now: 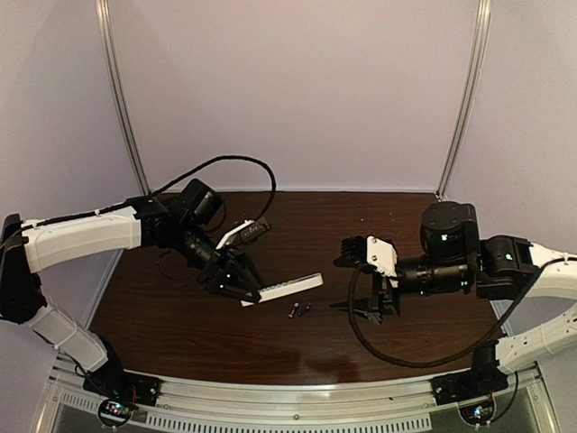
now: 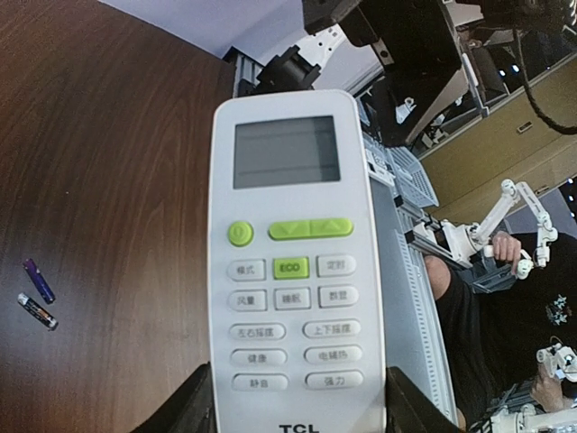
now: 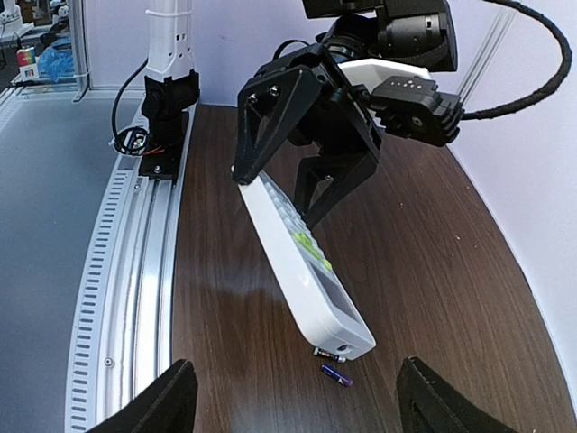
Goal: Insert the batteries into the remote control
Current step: Pass from the left arm to the right
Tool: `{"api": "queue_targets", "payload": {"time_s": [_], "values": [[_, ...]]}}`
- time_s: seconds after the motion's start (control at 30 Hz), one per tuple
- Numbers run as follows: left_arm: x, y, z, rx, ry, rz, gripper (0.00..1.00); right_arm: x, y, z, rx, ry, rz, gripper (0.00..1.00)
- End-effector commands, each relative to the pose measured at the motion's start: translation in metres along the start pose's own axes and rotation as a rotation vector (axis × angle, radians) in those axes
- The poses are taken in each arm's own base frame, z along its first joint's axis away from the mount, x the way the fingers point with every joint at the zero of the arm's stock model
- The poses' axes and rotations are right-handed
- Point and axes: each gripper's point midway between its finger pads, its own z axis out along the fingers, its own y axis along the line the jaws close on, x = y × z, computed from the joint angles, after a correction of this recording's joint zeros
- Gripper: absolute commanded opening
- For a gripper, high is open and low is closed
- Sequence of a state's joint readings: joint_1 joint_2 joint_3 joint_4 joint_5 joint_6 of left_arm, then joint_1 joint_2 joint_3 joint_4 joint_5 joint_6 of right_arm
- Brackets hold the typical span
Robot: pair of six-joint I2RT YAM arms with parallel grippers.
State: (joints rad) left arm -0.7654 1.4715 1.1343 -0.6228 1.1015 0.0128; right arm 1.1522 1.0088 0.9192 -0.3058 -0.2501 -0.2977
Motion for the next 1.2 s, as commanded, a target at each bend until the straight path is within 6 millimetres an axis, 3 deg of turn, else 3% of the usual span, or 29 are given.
{"api": "queue_targets", "payload": {"time_s": [0.0, 0.2, 0.4, 0.73, 0.97, 1.17], "values": [[-0.002, -0.028, -0.001, 0.117, -0.026, 0.038, 0.46, -0.001, -0.002, -0.002, 0.063, 0.080, -0.118, 0.77], [0.009, -0.035, 0.010, 0.153, 0.005, 0.033, 0.45, 0.005, 0.011, 0.018, 0.032, 0.149, -0.195, 0.76], [0.005, -0.046, 0.011, 0.189, 0.004, 0.057, 0.49, 0.002, 0.021, 0.030, -0.009, 0.160, -0.218, 0.71], [0.005, -0.042, 0.018, 0.211, 0.019, 0.033, 0.48, -0.009, 0.039, 0.037, -0.060, 0.171, -0.263, 0.51], [0.003, -0.041, 0.021, 0.232, 0.025, 0.026, 0.48, 0.000, 0.044, 0.045, -0.052, 0.230, -0.317, 0.46], [0.002, -0.044, 0.023, 0.246, 0.029, 0.033, 0.48, 0.001, 0.045, 0.045, -0.055, 0.237, -0.319, 0.33]]}}
